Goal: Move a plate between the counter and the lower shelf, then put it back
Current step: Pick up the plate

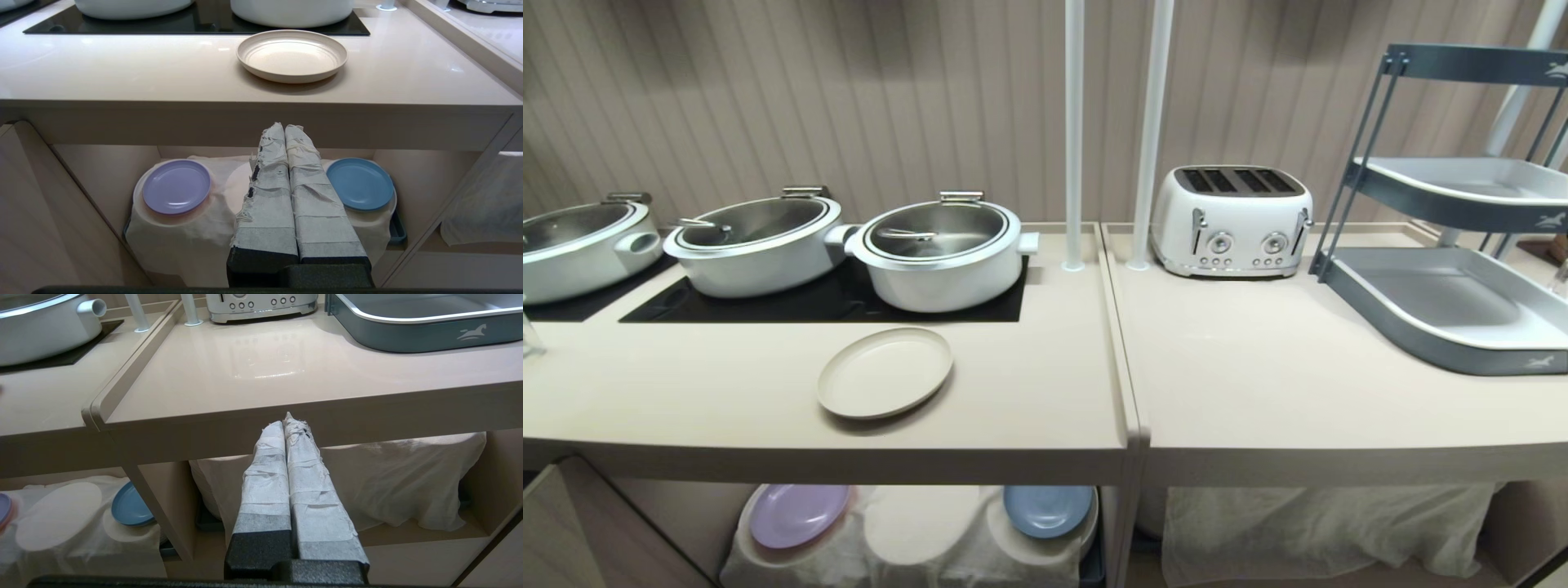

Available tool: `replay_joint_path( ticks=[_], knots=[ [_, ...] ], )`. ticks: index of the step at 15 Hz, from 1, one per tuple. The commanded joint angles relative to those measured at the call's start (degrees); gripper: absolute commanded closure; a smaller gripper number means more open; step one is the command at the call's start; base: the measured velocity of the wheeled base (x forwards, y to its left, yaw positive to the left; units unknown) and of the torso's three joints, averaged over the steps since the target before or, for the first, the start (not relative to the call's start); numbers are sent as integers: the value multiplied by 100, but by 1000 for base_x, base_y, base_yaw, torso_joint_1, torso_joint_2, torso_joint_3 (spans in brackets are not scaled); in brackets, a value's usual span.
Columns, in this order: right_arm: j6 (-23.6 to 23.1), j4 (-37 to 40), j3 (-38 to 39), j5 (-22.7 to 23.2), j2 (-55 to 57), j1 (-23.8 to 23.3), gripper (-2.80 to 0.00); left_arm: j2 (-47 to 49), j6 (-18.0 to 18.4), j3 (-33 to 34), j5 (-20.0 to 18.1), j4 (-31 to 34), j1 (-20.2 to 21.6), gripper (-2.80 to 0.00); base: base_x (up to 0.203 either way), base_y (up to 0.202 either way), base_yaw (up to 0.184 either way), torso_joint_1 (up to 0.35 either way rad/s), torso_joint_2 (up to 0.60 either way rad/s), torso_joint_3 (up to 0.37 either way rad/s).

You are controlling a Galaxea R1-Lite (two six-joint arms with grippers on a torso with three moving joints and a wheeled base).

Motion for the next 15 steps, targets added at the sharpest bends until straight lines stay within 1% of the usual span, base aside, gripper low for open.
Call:
replay_joint_path(
  ticks=[1, 6, 7, 8, 12, 13, 15],
  knots=[
    [3, -2, 0, -2, 7, 2, 0, -2, 31, 6, 6, -17, 0, 0, 0, 0, 0, 0, 0, 0],
    [3, -2, 0, -2, 7, 2, 0, -2, 138, -46, -25, -24, 0, 0, 0, 0, 0, 0, 0, 0],
    [3, -2, 0, -2, 7, 2, 0, 5, 129, -154, -93, 26, 0, 0, 0, 0, 0, 0, 0, 0],
    [3, -2, 0, -2, 7, 2, 0, 0, 133, -227, -240, 91, 0, 0, 0, 0, 0, 0, 0, 0],
    [3, -2, 0, -2, 7, 2, 0, -2, 145, -446, -286, 196, 0, 0, 0, 0, 0, 0, 0, 0],
    [3, -2, 0, -2, 7, 2, 0, 3, 145, -602, -310, 341, 0, 0, 0, 0, 0, 0, 0, 0],
    [3, -2, 0, -2, 7, 2, 0, 15, 145, -1096, -402, 958, 0, 0, 0, 0, 0, 0, 0, 0]
  ],
)
